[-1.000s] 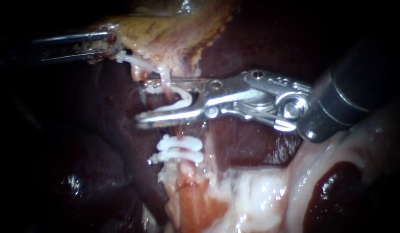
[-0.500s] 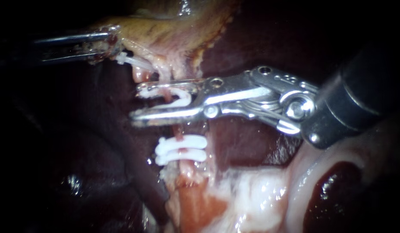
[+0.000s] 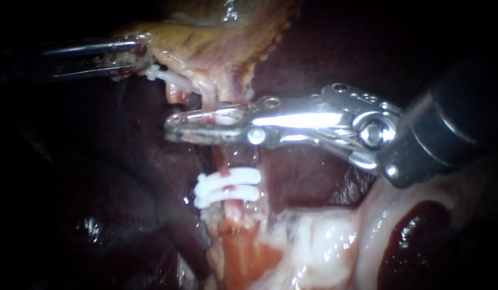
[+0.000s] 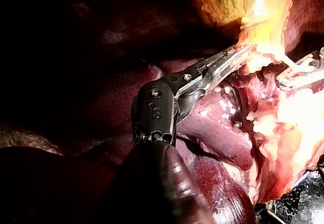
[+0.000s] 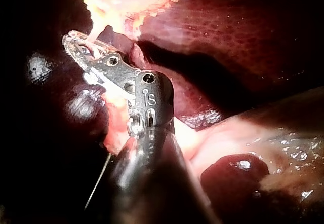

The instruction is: Clipping third clip right tube

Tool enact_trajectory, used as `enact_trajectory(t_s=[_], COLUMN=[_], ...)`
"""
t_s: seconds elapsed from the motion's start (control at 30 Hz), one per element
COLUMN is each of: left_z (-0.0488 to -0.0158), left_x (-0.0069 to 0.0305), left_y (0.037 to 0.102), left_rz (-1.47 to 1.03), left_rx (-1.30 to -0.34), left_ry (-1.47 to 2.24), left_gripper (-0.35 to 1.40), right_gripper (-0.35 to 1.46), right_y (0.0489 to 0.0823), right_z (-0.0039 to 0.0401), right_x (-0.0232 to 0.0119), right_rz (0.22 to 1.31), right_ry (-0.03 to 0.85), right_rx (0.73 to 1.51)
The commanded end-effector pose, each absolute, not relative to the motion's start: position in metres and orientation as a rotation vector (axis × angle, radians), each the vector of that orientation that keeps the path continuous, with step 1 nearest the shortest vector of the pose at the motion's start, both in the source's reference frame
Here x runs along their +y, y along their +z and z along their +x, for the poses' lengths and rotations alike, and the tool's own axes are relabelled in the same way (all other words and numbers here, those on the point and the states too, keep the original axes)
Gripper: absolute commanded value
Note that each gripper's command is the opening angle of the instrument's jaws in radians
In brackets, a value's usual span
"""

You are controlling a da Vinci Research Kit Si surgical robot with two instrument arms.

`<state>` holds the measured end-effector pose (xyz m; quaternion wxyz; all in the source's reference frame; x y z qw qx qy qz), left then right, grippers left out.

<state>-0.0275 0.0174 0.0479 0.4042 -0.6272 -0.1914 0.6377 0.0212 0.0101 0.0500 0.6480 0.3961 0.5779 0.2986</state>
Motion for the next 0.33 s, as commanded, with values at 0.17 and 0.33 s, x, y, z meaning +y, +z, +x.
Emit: enact_trajectory(t_s=[0.17,0.33], left_z=[-0.0275,-0.0275], left_x=[0.0174,0.0175], left_y=[0.0479,0.0479], left_rz=[-1.583,-1.583], left_rx=[-0.483,-0.483], left_ry=[1.610,1.610], left_gripper=[-0.35,-0.35], right_gripper=[-0.35,-0.35], right_y=[0.0504,0.0508], right_z=[0.0212,0.0211], right_x=[0.0101,0.0100], right_rz=[0.898,0.897], right_ry=[0.677,0.675], right_rx=[1.309,1.306])
